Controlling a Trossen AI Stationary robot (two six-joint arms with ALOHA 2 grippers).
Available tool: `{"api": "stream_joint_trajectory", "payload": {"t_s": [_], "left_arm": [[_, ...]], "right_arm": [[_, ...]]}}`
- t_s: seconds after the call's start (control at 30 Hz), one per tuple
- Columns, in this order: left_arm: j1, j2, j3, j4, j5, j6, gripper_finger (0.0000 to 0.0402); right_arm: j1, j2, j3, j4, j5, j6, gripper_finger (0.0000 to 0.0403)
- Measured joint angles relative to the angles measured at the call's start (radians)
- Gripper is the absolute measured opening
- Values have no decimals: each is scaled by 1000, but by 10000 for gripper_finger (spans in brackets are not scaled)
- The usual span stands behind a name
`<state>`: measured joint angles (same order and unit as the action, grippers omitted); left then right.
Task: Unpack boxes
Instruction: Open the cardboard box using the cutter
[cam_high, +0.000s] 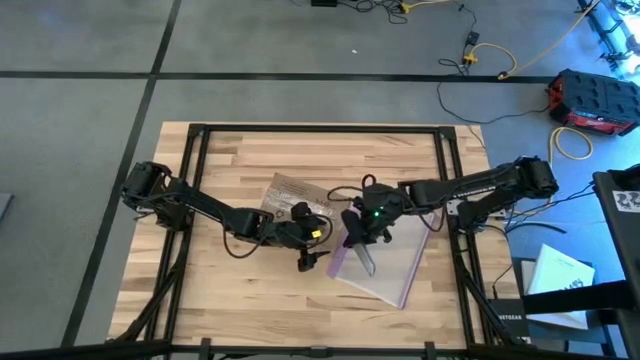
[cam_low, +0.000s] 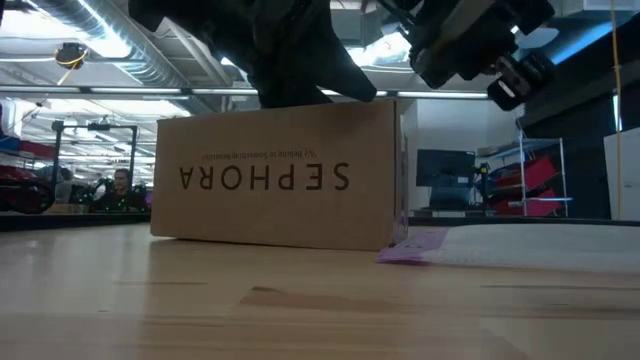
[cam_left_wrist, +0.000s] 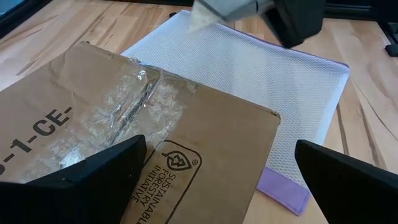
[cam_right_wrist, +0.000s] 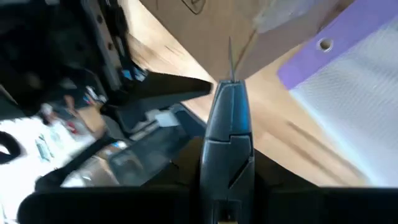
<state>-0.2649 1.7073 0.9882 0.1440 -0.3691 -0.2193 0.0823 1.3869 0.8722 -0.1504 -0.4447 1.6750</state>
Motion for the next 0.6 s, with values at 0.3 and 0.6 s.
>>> {"api": "stream_joint_trajectory", "payload": {"t_s": [0.3, 0.6], "left_arm": [[0, 0, 0, -2, 0, 38, 400], [0, 0, 0, -4, 0, 67, 400]], "right_arm": [[-17, 52, -1, 13, -109, 97, 51], [-66, 123, 58, 32, -155, 75, 51]]}}
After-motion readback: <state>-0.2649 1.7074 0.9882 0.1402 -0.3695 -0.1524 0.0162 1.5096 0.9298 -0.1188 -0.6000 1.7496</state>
